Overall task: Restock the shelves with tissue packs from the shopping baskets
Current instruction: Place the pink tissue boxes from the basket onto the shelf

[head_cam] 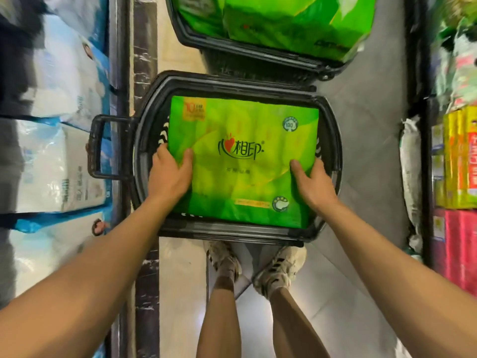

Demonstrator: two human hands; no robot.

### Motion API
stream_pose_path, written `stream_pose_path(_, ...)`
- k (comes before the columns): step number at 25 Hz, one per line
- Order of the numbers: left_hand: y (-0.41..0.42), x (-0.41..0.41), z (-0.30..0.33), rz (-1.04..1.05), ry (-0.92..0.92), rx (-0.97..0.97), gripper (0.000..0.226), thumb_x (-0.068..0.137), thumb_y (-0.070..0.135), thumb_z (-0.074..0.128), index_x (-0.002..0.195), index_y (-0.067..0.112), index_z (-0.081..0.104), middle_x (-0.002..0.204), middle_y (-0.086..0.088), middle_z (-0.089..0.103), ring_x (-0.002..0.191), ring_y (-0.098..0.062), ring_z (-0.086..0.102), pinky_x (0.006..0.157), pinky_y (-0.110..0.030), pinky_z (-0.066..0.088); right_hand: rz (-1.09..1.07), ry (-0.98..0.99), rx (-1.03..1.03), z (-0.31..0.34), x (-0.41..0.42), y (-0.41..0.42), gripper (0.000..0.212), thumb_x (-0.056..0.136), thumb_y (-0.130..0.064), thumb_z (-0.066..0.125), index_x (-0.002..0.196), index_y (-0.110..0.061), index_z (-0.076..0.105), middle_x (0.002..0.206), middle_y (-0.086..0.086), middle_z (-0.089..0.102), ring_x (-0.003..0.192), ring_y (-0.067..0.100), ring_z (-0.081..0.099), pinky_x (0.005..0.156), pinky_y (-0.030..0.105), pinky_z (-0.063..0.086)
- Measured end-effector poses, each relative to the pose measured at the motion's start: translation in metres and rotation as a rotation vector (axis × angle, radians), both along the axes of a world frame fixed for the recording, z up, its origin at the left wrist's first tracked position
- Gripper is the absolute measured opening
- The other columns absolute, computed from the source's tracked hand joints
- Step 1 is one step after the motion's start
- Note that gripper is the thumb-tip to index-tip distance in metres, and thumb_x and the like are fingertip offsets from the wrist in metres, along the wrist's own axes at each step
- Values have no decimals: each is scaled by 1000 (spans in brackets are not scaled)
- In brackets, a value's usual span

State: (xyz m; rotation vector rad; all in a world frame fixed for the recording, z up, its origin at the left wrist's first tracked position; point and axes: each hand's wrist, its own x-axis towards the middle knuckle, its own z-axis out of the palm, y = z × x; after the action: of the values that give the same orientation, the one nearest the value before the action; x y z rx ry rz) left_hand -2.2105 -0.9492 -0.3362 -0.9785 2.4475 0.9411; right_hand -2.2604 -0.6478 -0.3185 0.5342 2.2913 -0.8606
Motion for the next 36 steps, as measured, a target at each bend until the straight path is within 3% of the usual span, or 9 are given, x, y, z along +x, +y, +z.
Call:
stream_pose_path(4, -3, 0, 53, 113, -45, 73, 79, 100, 59, 38, 154, 2, 26, 155, -22, 35, 140, -39, 38, 110, -48, 34, 60, 72, -19, 57, -7, 2, 51, 97, -55, 51, 123, -11, 52, 121, 14, 65, 112, 35, 60, 76, 33, 38)
stream_pose_path(8, -8, 10, 131, 226, 64, 90, 63, 97, 60, 46, 126, 5, 55, 121, -12, 58, 111, -31, 56, 89, -44, 43, 125, 145, -31, 151, -19, 3, 48, 96, -57, 52, 117, -14, 56, 109, 9, 66, 103, 32, 62, 75, 38, 44)
stream_pose_path(14, -7, 29, 296, 119, 345, 16, 50, 87, 61, 63, 109, 18, 51, 112, -10, 53, 107, -26, 50, 90, -40, 43, 37, 341, -38, 328, -3, 18, 38, 93, -58, 56, 109, -24, 57, 98, 0, 64, 99, 29, 62, 75, 36, 42)
stream_pose_path(18, -3, 36, 380, 68, 472, 46, 54, 79, 70, 56, 102, 22, 47, 113, -10, 53, 109, -23, 49, 88, -38, 41, -7, 451, -54, 417, 22, 23, 54, 82, -76, 52, 103, -25, 50, 93, -3, 63, 94, 28, 63, 74, 39, 46)
stream_pose_path(22, 15, 60, 456, 161, 525, 236, 42, 86, 52, 71, 111, 29, 45, 103, 0, 65, 88, -14, 63, 69, -22, 46, 29, 487, -65, 485, 45, 35, 63, 77, -84, 47, 102, -27, 42, 105, 9, 65, 99, 34, 62, 83, 49, 50)
stream_pose_path(26, 27, 83, 501, 191, 597, 236, 53, 82, 39, 79, 118, 21, 43, 101, 10, 62, 79, 9, 63, 64, -14, 48, 73, 548, -120, 519, 58, 48, 54, 82, -71, 58, 103, -25, 42, 105, 8, 64, 99, 33, 61, 79, 45, 49)
stream_pose_path(30, 48, 123, 528, 333, 669, 125, 75, 62, 52, 88, 116, 24, 43, 109, 3, 61, 93, -13, 63, 79, -36, 49, 142, 603, -300, 534, 65, 58, 48, 84, -60, 66, 105, -21, 46, 101, 2, 61, 87, 22, 56, 62, 33, 40)
stream_pose_path(34, 71, 185, 557, 486, 733, -11, 65, 63, 32, 95, 106, 18, 48, 100, 5, 62, 84, -2, 60, 66, -13, 44, 272, 619, -446, 536, 64, 56, 45, 86, -54, 68, 110, -21, 50, 104, 2, 60, 90, 20, 54, 72, 33, 40)
stream_pose_path(36, 80, 226, 568, 590, 756, -95, 56, 67, 25, 92, 103, 17, 49, 97, 4, 62, 82, -2, 59, 63, -15, 43, 363, 605, -514, 533, 69, 42, 49, 81, -67, 66, 105, -28, 49, 102, 1, 62, 93, 23, 60, 78, 38, 47)
